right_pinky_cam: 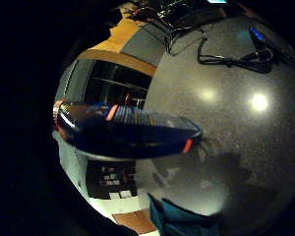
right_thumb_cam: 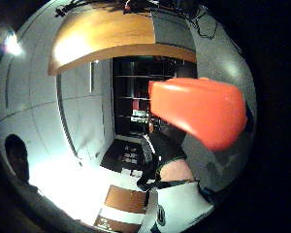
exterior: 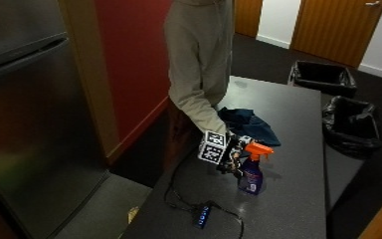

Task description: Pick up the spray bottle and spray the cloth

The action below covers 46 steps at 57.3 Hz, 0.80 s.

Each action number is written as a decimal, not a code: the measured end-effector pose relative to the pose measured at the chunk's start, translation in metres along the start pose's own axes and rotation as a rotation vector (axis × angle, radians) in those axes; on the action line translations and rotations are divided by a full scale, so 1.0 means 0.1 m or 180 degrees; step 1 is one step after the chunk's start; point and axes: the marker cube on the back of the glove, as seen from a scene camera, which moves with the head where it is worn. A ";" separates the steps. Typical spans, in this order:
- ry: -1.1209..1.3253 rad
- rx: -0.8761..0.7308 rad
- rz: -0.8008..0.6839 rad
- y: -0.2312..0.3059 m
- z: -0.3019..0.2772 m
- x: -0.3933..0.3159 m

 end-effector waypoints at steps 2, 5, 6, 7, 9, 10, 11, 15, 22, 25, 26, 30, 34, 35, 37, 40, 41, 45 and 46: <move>-0.0007 -0.0013 0.0022 0.00 0.03 0.02; -0.0021 -0.0018 0.0043 -0.01 0.06 0.03; -0.0022 -0.0018 0.0046 -0.02 0.07 0.04; -0.0020 -0.0019 0.0050 -0.03 0.08 0.04; -0.0008 -0.0022 0.0062 -0.04 0.09 0.04; -0.0003 -0.0023 0.0070 -0.05 0.10 0.04; 0.0000 -0.0024 0.0077 -0.06 0.11 0.05; 0.0005 -0.0023 0.0091 -0.09 0.13 0.04; 0.0028 0.0065 0.0108 -0.09 0.16 0.07; 0.0041 0.0105 0.0103 -0.13 0.16 0.06; 0.0048 0.0119 0.0103 -0.14 0.16 0.05; 0.0070 0.0151 0.0111 -0.18 0.17 0.04; 0.0087 0.0176 0.0117 -0.22 0.17 0.03; 0.0099 0.0181 0.0117 -0.23 0.17 0.03; 0.0117 0.0185 0.0114 -0.26 0.17 0.02; 0.0142 0.0156 0.0100 -0.28 0.19 0.01; 0.0151 0.0142 0.0092 -0.28 0.20 0.01; 0.0182 0.0094 0.0051 -0.32 0.23 -0.01; 0.0192 0.0083 0.0044 -0.33 0.24 -0.01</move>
